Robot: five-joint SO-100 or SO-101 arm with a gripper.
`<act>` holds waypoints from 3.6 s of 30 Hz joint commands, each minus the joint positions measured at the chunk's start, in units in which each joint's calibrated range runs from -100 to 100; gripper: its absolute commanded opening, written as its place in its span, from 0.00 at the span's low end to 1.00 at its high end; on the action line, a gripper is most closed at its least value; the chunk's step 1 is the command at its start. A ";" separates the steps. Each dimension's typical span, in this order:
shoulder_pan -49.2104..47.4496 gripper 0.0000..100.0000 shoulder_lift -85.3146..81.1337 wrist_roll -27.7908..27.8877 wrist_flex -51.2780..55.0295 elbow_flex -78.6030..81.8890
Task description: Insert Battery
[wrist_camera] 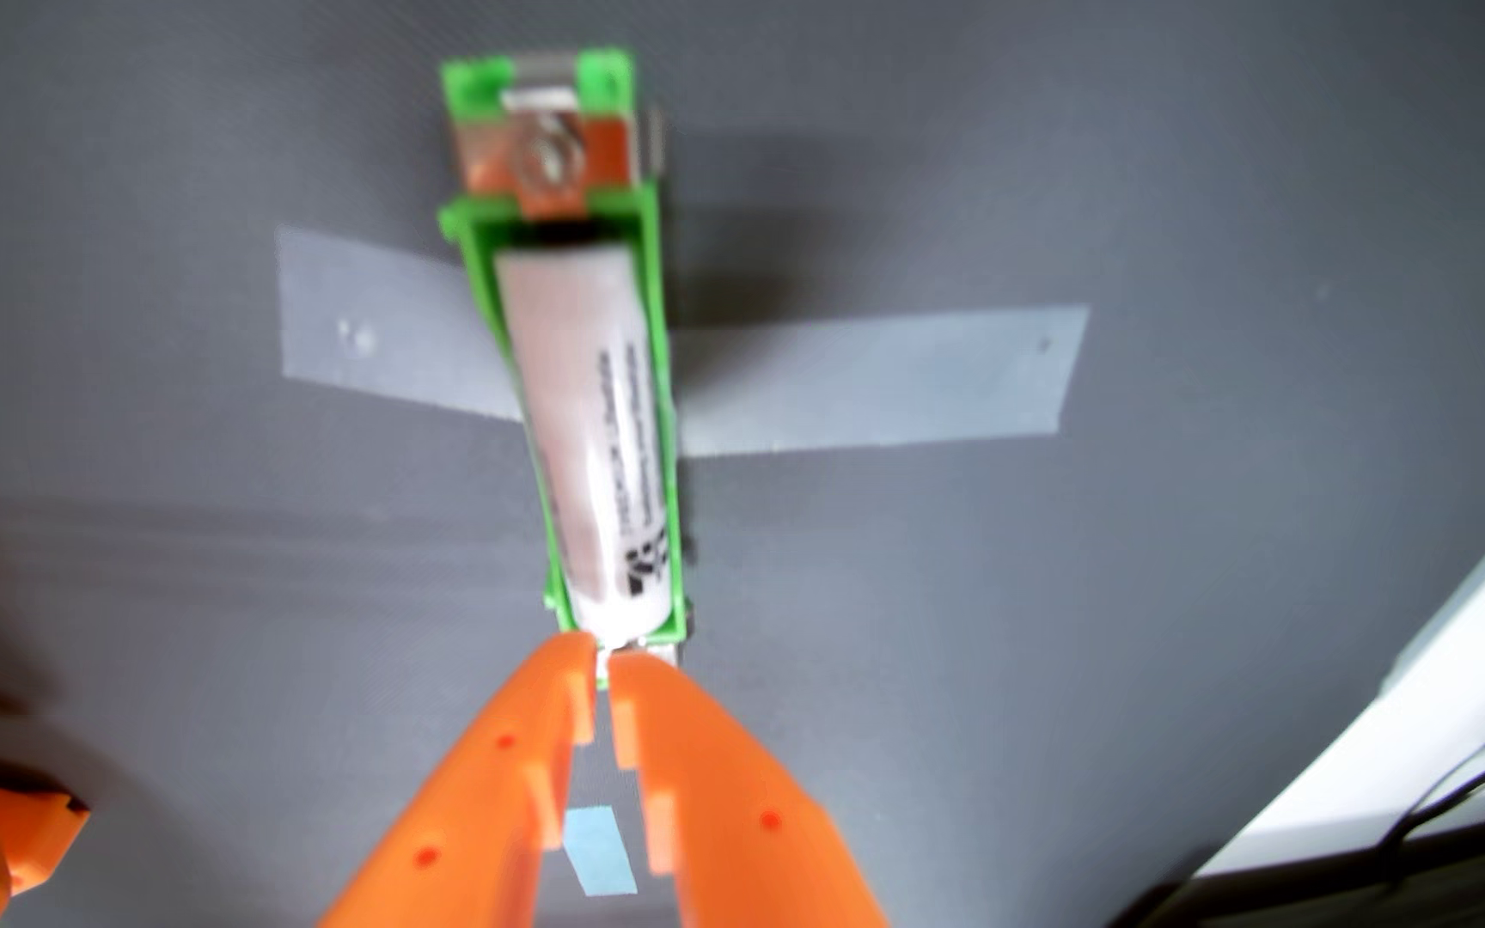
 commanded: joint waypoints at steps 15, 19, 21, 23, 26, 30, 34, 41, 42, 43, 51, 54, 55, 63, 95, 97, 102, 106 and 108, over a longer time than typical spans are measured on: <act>-0.25 0.02 -1.22 0.24 -2.78 -2.17; -0.25 0.02 -1.22 0.24 -2.78 -2.08; -0.25 0.02 -1.22 0.24 -2.78 -1.81; -0.25 0.02 -1.14 0.24 -2.78 -1.45; -0.25 0.02 -1.14 0.24 -2.78 -1.09; -0.25 0.02 -1.14 0.24 -2.95 1.25; -0.25 0.02 -1.14 0.24 -2.95 2.33; -0.25 0.02 -1.14 0.24 -2.95 2.69; -0.25 0.02 -1.14 0.24 -2.95 2.69; -0.25 0.02 -1.14 0.24 -2.95 2.69; -0.25 0.02 -1.14 1.11 -6.76 5.30; -0.25 0.02 -1.14 1.11 -7.95 6.02; -0.25 0.02 -1.14 1.11 -7.95 5.75; -0.25 0.02 -1.14 1.11 -7.86 6.11; -4.74 0.02 -9.31 1.11 -6.93 6.83; -4.74 0.02 -11.06 1.11 -6.93 7.64; -4.74 0.02 -16.15 1.17 -6.85 11.33; -3.56 0.02 -19.48 1.17 -7.02 14.58; -3.67 0.02 -20.15 1.17 -7.02 15.66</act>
